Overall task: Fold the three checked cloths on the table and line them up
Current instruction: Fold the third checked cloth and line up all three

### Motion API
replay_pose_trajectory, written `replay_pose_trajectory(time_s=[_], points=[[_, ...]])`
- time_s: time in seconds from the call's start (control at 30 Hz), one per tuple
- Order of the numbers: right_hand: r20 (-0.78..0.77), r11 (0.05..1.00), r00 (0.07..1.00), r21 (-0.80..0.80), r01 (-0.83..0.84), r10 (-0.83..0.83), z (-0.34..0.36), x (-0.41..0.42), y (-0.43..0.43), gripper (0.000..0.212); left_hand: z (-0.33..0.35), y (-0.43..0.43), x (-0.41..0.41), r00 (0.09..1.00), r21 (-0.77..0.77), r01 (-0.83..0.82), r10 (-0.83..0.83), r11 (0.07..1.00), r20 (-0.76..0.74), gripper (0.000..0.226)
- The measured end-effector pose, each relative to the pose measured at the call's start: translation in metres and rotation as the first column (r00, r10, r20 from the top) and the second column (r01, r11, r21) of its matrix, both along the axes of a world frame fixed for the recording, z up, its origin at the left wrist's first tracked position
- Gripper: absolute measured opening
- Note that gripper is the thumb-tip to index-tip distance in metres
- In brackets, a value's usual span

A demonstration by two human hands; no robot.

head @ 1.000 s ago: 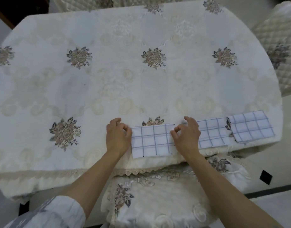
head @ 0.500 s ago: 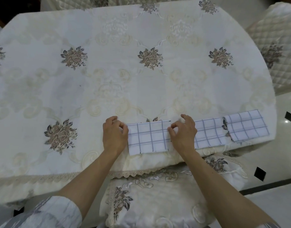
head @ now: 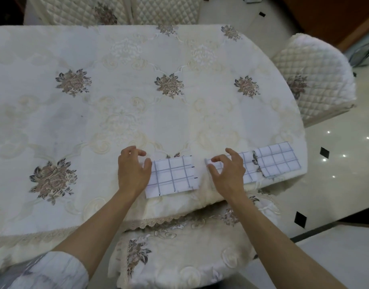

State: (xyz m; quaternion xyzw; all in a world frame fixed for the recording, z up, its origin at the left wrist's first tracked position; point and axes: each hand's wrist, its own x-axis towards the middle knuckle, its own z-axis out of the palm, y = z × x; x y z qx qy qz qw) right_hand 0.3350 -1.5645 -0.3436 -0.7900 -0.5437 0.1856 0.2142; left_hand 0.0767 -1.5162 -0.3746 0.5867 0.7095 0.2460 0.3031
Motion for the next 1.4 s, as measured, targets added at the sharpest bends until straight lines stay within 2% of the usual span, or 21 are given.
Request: replay_pose_trajectory(time_s=[0.13, 0.3, 0.37, 0.63, 0.8, 1.0, 1.13, 1.27, 1.4], points=[[-0.059, 1.0, 0.998, 0.026, -0.013, 0.015, 0.011, 0.024, -0.003, 0.011, 0.014, -0.014, 0.009, 0.997, 0.015, 0.019, -0.017, 1.0, -0.078, 0.019], [-0.151, 0.996, 0.986, 0.059, -0.062, 0.07, 0.012, 0.067, 0.0, 0.011, 0.022, -0.056, 0.018, 0.957, -0.055, 0.105, -0.116, 0.993, -0.267, 0.013], [-0.177, 0.993, 0.977, 0.045, -0.111, 0.117, 0.008, 0.086, 0.0, 0.011, 0.027, -0.077, 0.033, 0.941, -0.071, 0.053, -0.074, 0.996, -0.331, 0.013], [-0.25, 0.957, 0.926, 0.005, -0.291, 0.283, 0.009, 0.137, -0.01, 0.01, 0.056, -0.106, 0.126, 0.97, -0.016, -0.045, 0.039, 0.999, -0.241, 0.009], [-0.187, 0.945, 0.928, 0.007, -0.326, 0.322, 0.016, 0.16, 0.004, 0.013, 0.06, -0.098, 0.157, 0.972, 0.017, -0.041, 0.044, 0.999, -0.233, 0.01], [-0.086, 0.953, 0.952, -0.04, -0.3, 0.295, 0.016, 0.184, 0.013, 0.013, 0.048, -0.059, 0.166, 0.986, 0.012, 0.036, -0.034, 0.999, -0.161, 0.012], [-0.043, 0.962, 0.963, -0.059, -0.267, 0.264, 0.009, 0.196, 0.013, 0.014, 0.037, -0.043, 0.184, 0.978, -0.013, 0.125, -0.126, 0.992, -0.169, 0.017], [-0.062, 0.97, 0.971, -0.069, -0.235, 0.23, 0.0, 0.201, 0.015, 0.012, 0.029, -0.031, 0.191, 0.943, -0.06, 0.221, -0.229, 0.973, -0.243, 0.022], [-0.042, 0.961, 0.963, -0.076, -0.268, 0.265, -0.011, 0.205, 0.025, 0.015, 0.022, -0.015, 0.195, 0.903, -0.102, 0.252, -0.272, 0.962, -0.333, 0.03]])
